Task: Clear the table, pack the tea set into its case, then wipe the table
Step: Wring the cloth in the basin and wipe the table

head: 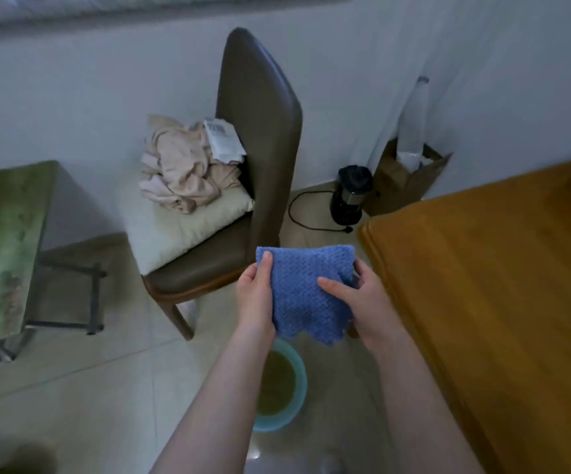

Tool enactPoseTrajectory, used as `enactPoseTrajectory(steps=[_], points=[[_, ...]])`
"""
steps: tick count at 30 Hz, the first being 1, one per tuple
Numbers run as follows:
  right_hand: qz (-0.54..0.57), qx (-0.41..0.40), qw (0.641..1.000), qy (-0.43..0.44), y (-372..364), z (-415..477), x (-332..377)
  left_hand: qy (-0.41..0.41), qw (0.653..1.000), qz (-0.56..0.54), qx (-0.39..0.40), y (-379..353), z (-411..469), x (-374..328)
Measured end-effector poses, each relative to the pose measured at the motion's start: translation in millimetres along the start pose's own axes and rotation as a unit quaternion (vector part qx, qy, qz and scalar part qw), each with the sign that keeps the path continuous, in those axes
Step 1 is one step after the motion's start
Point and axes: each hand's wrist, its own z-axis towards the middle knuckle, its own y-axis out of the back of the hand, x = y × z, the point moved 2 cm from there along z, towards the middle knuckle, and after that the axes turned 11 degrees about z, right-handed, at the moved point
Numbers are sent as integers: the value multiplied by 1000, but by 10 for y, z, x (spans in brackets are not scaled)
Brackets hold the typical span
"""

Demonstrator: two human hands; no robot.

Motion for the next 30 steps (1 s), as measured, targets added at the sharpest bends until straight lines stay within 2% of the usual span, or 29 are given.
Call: enactPoseTrajectory(steps=[4, 8, 10, 12, 15, 18, 20, 21, 23, 24, 26, 28, 30], points=[[19, -61, 998, 1, 514, -37, 526, -65, 988, 139, 31, -572, -171, -147], [21, -106, 994, 8, 1053, 23, 994, -46, 970, 216, 103, -1093, -310, -90], [-22, -131, 990, 39, 1327, 44, 1272, -33, 952, 268, 141, -1342, -407, -75], [-110, -158, 977, 89, 1549, 103, 1527, -34, 939, 297, 169, -1507, -483, -84], [-263, -199, 928, 175, 1846, 202, 1848, -68, 920, 340, 185, -1727, -560, -59], [-465, -217, 840, 179, 1942, 296, 1817, -111, 893, 391, 196, -1905, -582, 58], [-577, -177, 786, 134, 1826, 337, 1506, -154, 851, 465, 190, -1929, -566, 166], [-608, -138, 776, 96, 1763, 343, 1293, -186, 816, 517, 180, -1945, -552, 219], [-607, -85, 790, 24, 1639, 307, 919, -243, 758, 584, 160, -1964, -487, 284], [-592, -94, 801, 16, 1618, 287, 808, -256, 742, 599, 156, -1966, -448, 288], [-569, -173, 802, 45, 1659, 249, 720, -279, 716, 621, 154, -1952, -353, 277], [-579, -243, 773, 89, 1761, 266, 687, -305, 683, 645, 158, -1940, -228, 245], [-615, -242, 741, 116, 1842, 352, 583, -320, 659, 662, 158, -1919, -128, 206]])
